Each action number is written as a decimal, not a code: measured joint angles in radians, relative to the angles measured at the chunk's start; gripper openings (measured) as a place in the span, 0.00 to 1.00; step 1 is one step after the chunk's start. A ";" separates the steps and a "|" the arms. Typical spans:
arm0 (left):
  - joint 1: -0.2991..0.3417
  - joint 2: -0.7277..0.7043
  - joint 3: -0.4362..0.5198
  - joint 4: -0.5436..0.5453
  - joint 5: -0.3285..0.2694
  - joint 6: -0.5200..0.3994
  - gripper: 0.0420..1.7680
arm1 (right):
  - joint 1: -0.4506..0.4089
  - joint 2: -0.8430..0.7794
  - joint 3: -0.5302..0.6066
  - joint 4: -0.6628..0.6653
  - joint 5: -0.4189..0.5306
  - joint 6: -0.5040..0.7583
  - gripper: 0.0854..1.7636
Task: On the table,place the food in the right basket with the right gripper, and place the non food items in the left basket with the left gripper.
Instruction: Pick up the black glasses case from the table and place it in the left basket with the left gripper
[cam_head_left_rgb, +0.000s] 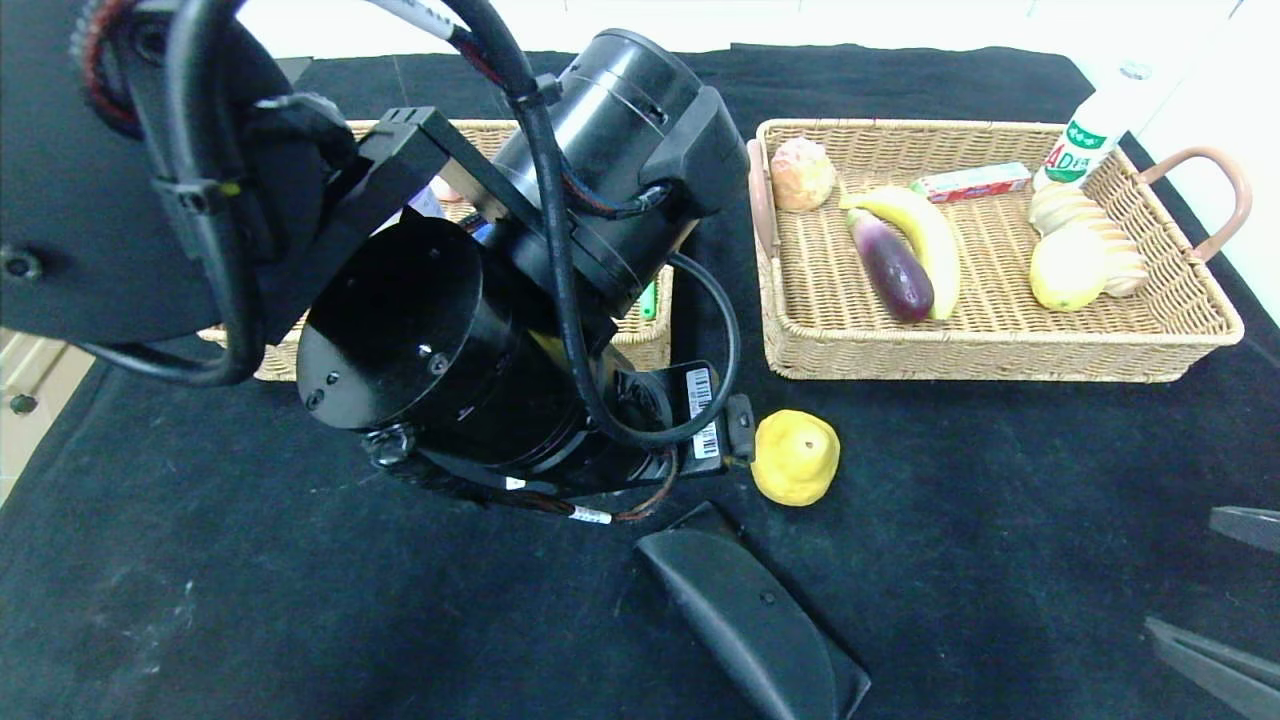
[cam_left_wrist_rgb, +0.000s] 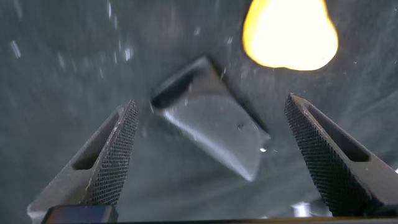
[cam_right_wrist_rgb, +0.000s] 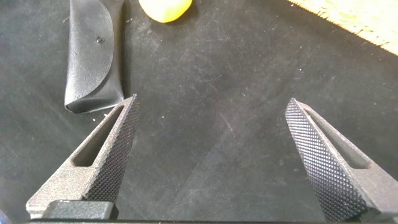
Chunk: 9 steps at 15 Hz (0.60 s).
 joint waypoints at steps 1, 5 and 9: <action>-0.013 0.002 0.000 0.022 -0.021 -0.039 0.96 | 0.000 0.003 0.001 0.000 0.000 0.000 0.97; -0.045 0.014 0.003 0.060 -0.101 -0.118 0.96 | 0.001 0.013 0.002 -0.001 0.000 -0.001 0.97; -0.049 0.049 0.017 0.105 -0.081 -0.210 0.97 | 0.003 0.026 0.004 -0.001 -0.002 0.000 0.97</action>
